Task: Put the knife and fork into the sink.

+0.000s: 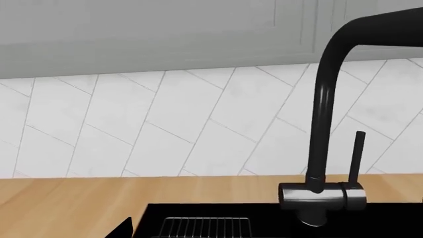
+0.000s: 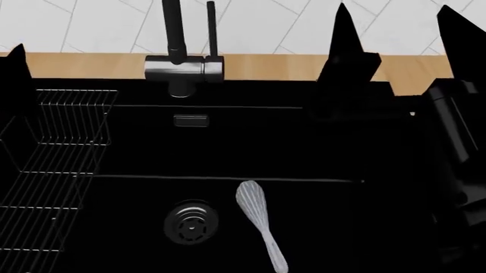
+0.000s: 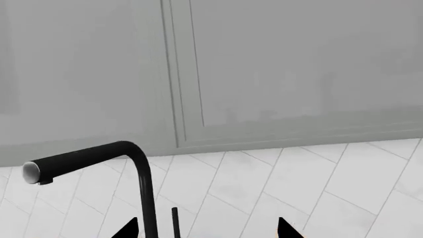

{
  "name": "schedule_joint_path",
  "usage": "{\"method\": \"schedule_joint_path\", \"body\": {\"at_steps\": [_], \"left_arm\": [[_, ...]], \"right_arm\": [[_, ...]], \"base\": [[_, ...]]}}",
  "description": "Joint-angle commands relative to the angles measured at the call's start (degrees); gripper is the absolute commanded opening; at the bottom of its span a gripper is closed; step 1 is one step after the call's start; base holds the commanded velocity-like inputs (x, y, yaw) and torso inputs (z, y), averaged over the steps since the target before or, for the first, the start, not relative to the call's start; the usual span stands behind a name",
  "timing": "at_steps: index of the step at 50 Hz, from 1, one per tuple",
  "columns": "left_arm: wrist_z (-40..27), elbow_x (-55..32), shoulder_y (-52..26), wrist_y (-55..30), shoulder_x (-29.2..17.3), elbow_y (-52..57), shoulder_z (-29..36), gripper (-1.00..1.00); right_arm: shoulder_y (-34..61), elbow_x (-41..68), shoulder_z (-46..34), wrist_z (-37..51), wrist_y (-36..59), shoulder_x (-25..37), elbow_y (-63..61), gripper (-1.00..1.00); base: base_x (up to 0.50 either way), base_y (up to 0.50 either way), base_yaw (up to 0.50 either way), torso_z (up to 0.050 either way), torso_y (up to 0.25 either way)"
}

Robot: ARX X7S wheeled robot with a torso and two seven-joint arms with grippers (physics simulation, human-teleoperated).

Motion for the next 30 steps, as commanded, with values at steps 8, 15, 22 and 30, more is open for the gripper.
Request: {"method": "schedule_joint_path", "body": {"at_steps": [8, 15, 22, 30], "left_arm": [[0.69, 0.85, -0.21, -0.34, 0.9, -0.97, -0.4, 1.0], [0.95, 1.08, -0.4, 0.08, 0.95, -1.49, 0.29, 1.0], [1.51, 1.58, -0.29, 0.98, 0.77, -2.49, 0.83, 1.0], [2.37, 2.24, -0.07, 2.36, 0.57, -3.78, 1.41, 1.0]], "right_arm": [[-1.49, 1.57, 1.75, 1.03, -0.37, -0.3, 0.4, 1.0], [-3.77, 8.17, 5.86, 11.09, 1.28, 3.42, -1.72, 1.0], [-9.46, 19.59, 13.59, 23.52, 1.62, 11.92, -5.66, 1.0], [-19.32, 32.43, 27.76, 33.93, 0.58, 22.56, -7.11, 1.0]], "base": [[0.0, 0.0, 0.0, 0.0, 0.0], [0.0, 0.0, 0.0, 0.0, 0.0], [0.0, 0.0, 0.0, 0.0, 0.0], [0.0, 0.0, 0.0, 0.0, 0.0]]}}
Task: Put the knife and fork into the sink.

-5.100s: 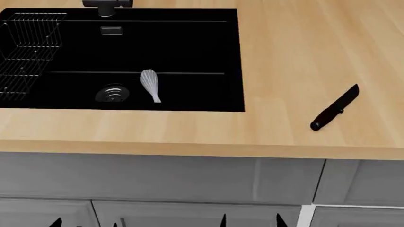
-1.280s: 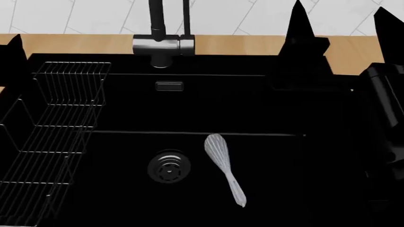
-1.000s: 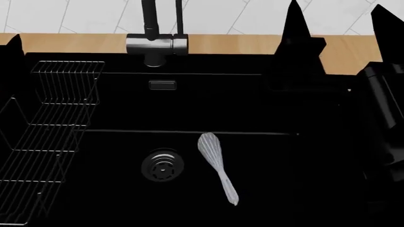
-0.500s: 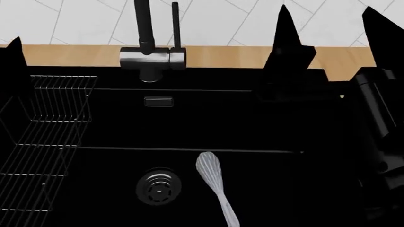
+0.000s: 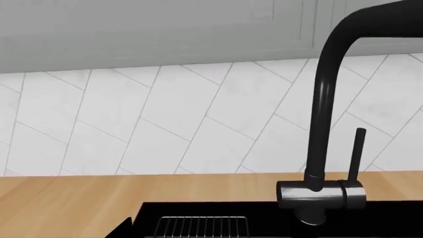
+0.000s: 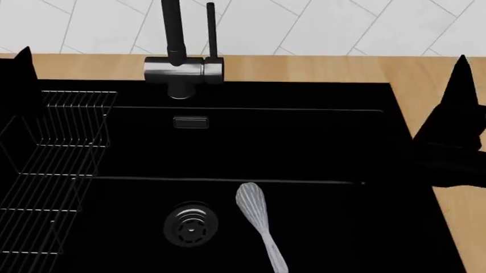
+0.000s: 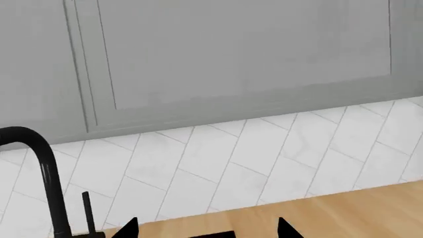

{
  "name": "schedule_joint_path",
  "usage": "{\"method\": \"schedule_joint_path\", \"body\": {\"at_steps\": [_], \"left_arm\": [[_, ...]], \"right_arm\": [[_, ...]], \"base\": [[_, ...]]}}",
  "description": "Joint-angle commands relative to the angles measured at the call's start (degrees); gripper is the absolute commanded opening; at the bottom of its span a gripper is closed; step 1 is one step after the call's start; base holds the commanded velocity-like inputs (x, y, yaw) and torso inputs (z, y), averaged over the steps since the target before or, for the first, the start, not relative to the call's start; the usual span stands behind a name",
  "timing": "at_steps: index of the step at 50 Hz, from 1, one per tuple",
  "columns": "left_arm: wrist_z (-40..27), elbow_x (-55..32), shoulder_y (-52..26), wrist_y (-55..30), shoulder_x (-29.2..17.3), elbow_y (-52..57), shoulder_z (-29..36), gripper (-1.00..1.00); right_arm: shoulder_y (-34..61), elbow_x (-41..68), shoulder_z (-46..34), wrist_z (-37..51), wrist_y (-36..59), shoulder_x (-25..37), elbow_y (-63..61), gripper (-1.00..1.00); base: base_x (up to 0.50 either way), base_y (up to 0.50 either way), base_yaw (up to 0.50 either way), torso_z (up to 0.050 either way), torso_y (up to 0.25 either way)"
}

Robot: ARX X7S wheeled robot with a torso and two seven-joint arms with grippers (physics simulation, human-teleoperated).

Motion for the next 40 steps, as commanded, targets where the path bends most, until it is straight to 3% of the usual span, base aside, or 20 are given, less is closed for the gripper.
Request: {"method": "schedule_joint_path", "body": {"at_steps": [1, 4, 18, 28, 40], "left_arm": [[1.63, 1.74, -0.01, 0.62, 0.49, -1.79, -0.1, 1.0], [1.68, 1.77, 0.23, 0.86, 0.35, -2.02, -0.23, 1.0], [1.71, 1.87, 1.11, 1.58, 0.11, -2.67, -0.25, 1.0], [2.12, 2.34, 1.02, 2.33, 0.19, -3.6, 0.62, 1.0], [2.73, 2.89, 1.53, 3.63, 0.09, -4.63, 1.21, 1.0]], "right_arm": [[-10.49, 15.37, 16.46, 13.79, -0.92, 11.36, -1.71, 1.0], [-13.86, 20.4, 22.42, 17.25, -0.93, 13.93, -2.03, 1.0], [-34.22, 35.84, 52.66, 28.83, 8.85, 13.5, -1.21, 1.0], [-40.04, 35.93, 59.73, 29.47, 13.74, 10.97, 0.48, 1.0], [-44.17, 34.35, 60.26, 28.9, 15.01, 6.49, 0.18, 1.0]], "base": [[0.0, 0.0, 0.0, 0.0, 0.0], [0.0, 0.0, 0.0, 0.0, 0.0], [0.0, 0.0, 0.0, 0.0, 0.0], [0.0, 0.0, 0.0, 0.0, 0.0], [0.0, 0.0, 0.0, 0.0, 0.0]]}}
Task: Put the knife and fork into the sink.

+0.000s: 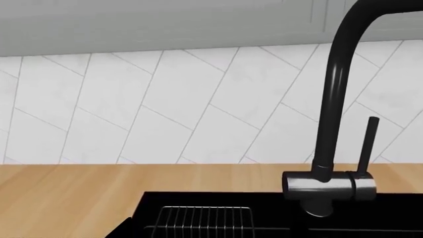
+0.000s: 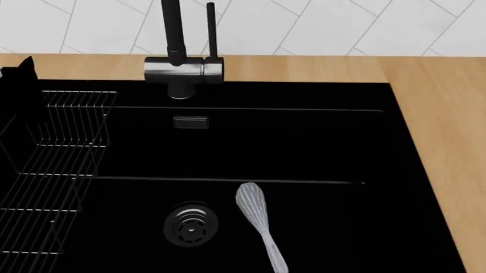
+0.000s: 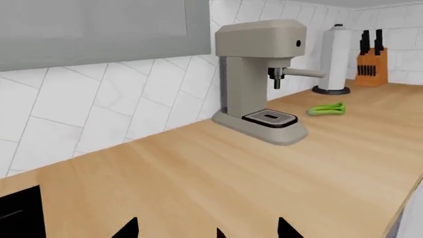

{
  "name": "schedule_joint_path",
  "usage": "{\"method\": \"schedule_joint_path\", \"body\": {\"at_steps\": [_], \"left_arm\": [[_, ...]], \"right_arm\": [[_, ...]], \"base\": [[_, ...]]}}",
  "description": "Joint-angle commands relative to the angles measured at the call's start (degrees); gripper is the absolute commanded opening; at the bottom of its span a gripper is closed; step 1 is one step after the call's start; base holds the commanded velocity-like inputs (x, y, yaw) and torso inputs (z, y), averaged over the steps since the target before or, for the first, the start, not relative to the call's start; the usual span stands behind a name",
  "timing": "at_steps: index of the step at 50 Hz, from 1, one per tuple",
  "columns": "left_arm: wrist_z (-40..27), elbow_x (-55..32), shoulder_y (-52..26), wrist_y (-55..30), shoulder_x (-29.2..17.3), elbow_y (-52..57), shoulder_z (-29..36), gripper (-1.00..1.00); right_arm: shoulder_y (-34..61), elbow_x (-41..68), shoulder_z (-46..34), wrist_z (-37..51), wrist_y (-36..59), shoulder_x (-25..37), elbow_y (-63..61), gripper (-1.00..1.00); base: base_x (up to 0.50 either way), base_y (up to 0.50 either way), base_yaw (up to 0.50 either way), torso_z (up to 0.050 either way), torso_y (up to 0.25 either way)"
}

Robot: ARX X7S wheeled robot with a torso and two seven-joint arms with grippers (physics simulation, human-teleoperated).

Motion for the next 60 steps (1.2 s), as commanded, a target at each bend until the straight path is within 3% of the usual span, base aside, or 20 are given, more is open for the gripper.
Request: {"method": "schedule_joint_path", "body": {"at_steps": [1, 16, 24, 35, 60], "left_arm": [[1.4, 1.63, 0.17, 0.4, 0.63, -1.41, -0.1, 1.0], [1.88, 2.11, 0.56, 1.49, 0.7, -2.62, 0.63, 1.0], [2.19, 2.33, 0.74, 2.23, 0.81, -3.32, 0.87, 1.0], [2.2, 2.25, 1.45, 2.7, 0.63, -3.39, 0.74, 1.0], [2.01, 2.17, 2.16, 3.16, 0.41, -3.38, 1.07, 1.0]], "right_arm": [[-5.28, 0.1, 5.07, -0.44, 1.62, -4.38, 1.33, 1.0], [-8.0, -2.34, 4.05, -2.07, 2.41, -10.15, 1.13, 1.0], [-11.78, -0.25, -0.6, -0.13, -2.51, -6.4, 1.55, 1.0], [-11.24, -3.45, -6.31, -1.5, -4.56, -6.69, 2.08, 1.0], [-9.78, -9.46, -4.41, -7.74, -1.86, -9.07, 3.73, 1.0]], "base": [[0.0, 0.0, 0.0, 0.0, 0.0], [0.0, 0.0, 0.0, 0.0, 0.0], [0.0, 0.0, 0.0, 0.0, 0.0], [0.0, 0.0, 0.0, 0.0, 0.0], [0.0, 0.0, 0.0, 0.0, 0.0]]}}
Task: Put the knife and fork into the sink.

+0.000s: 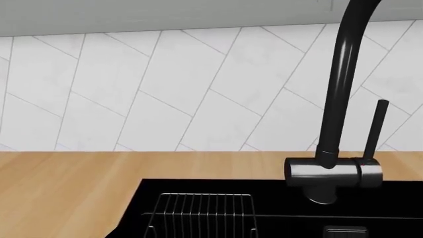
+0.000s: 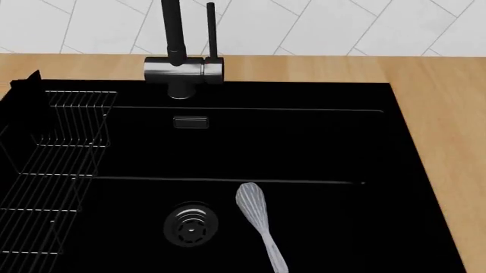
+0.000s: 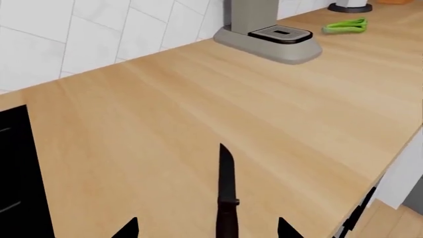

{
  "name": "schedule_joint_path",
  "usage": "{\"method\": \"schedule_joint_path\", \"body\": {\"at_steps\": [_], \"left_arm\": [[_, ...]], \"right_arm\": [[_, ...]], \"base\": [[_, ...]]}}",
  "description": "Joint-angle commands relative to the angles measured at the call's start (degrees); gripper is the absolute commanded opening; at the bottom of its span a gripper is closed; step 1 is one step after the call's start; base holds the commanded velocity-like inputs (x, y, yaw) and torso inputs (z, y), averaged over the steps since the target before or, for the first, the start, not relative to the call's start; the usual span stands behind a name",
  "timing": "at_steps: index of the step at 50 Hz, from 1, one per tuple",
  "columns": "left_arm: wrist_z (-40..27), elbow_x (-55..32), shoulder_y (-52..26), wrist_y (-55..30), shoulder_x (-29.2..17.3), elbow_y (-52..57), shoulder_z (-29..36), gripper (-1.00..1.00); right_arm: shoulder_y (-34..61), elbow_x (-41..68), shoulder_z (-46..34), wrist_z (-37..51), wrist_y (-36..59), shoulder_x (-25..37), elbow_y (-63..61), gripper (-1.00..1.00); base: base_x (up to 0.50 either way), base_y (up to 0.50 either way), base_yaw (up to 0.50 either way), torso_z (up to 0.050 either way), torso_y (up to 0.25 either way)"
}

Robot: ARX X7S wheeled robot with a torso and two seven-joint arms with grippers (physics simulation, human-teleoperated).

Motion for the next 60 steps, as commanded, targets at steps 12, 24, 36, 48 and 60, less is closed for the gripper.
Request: {"method": "schedule_joint_path", "body": {"at_steps": [12, 24, 36, 48, 60], "left_arm": [[0.57, 0.46, 0.77, -0.41, 0.28, 0.04, -1.43, 1.0], [0.86, 0.65, 0.87, 0.31, 0.33, -0.61, -1.14, 1.0], [0.44, 0.18, 0.91, -0.18, 0.13, -0.17, -1.3, 1.0], [0.32, 0.07, 1.04, -0.06, -0.05, -0.16, -1.31, 1.0], [0.03, -0.09, 1.33, -0.06, -0.15, 0.0, -1.32, 1.0]], "right_arm": [[0.42, -2.14, -2.79, 0.14, -4.8, 2.93, 2.41, 1.0], [0.05, -4.24, -5.83, -0.21, -5.53, 5.01, 4.77, 1.0], [0.57, -8.11, -6.15, -2.45, -4.71, 5.16, 7.01, 1.0], [0.27, -11.4, -6.01, -4.97, -3.53, 2.93, 7.95, 1.0], [0.55, -14.71, -8.46, -8.39, -2.8, -0.27, 9.49, 1.0]], "base": [[0.0, 0.0, 0.0, 0.0, 0.0], [0.0, 0.0, 0.0, 0.0, 0.0], [0.0, 0.0, 0.0, 0.0, 0.0], [0.0, 0.0, 0.0, 0.0, 0.0], [0.0, 0.0, 0.0, 0.0, 0.0]]}}
